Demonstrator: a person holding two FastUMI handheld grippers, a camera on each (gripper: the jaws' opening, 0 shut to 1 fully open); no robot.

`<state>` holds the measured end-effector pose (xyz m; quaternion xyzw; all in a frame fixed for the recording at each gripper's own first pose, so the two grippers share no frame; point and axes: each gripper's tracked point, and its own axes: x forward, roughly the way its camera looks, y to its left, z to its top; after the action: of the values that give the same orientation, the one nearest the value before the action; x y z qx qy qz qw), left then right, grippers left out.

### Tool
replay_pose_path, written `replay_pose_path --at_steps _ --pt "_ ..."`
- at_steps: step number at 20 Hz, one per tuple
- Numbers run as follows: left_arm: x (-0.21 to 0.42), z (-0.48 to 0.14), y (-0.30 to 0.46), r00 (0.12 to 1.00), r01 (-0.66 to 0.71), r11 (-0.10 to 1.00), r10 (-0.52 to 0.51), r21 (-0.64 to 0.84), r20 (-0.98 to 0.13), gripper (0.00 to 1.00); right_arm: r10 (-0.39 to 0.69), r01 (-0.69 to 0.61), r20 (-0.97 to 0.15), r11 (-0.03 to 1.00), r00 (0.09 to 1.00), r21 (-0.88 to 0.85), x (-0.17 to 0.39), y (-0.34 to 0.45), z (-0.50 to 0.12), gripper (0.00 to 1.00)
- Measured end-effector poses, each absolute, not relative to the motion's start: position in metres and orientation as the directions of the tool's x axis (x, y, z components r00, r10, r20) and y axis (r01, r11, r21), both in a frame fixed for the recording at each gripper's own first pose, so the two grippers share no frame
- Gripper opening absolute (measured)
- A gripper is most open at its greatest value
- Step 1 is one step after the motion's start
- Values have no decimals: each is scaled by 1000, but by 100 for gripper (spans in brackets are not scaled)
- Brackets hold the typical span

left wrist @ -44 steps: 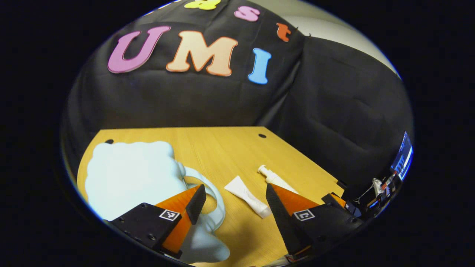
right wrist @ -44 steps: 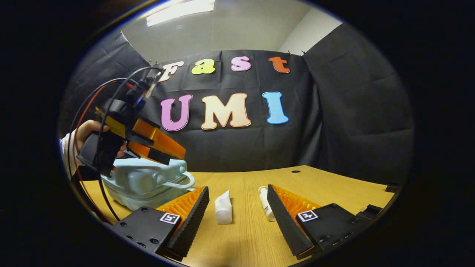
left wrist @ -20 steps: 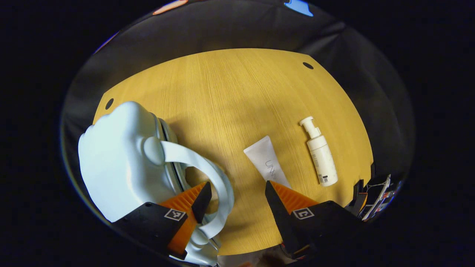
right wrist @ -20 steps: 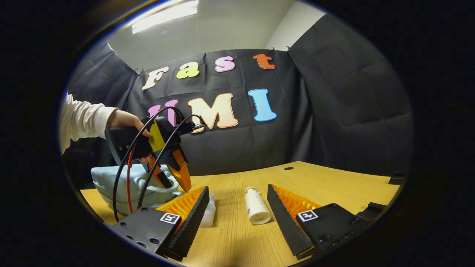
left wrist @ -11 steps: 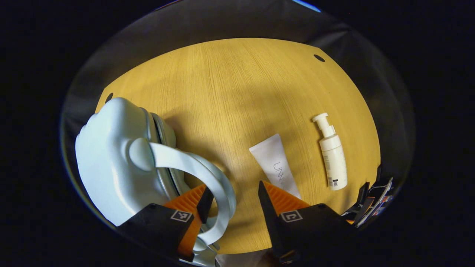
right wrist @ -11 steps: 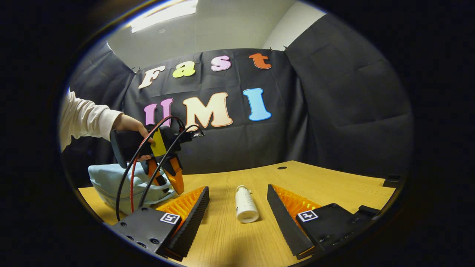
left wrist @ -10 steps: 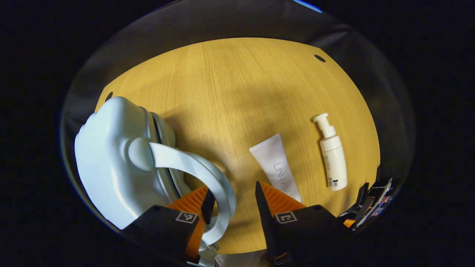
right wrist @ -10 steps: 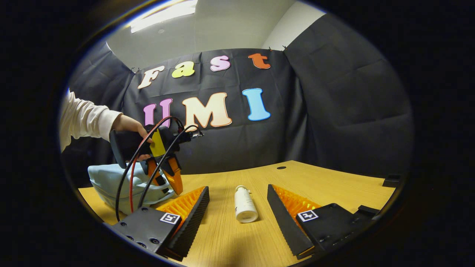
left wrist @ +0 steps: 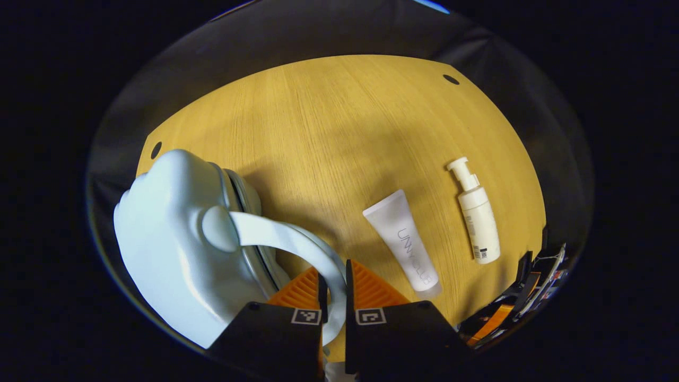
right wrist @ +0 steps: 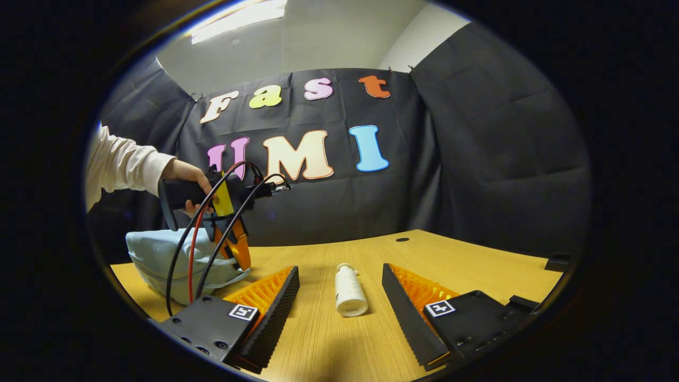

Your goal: First open the suitcase, pack the skin care products into it, and then close the suitcase.

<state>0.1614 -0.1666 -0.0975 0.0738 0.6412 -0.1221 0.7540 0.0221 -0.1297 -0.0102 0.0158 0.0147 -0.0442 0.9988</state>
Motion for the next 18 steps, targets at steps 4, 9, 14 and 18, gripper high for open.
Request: replay_pose_path --at_steps 4,9,14,18 --pt "155 -71 -170 149 263 959 -150 -107 -977 4 -88 89 -31 996 996 30 22 -131 -7 98" --pt "164 -19 -167 241 254 952 -233 -170 -942 1 -89 89 -9 996 996 8 21 -123 1 98" --pt "175 35 -144 321 183 938 -339 -293 -884 1 -75 75 -2 997 997 -34 23 -107 7 98" --pt "181 79 -111 411 148 913 -407 -381 -816 1 -80 80 5 996 997 -50 23 -100 15 96"
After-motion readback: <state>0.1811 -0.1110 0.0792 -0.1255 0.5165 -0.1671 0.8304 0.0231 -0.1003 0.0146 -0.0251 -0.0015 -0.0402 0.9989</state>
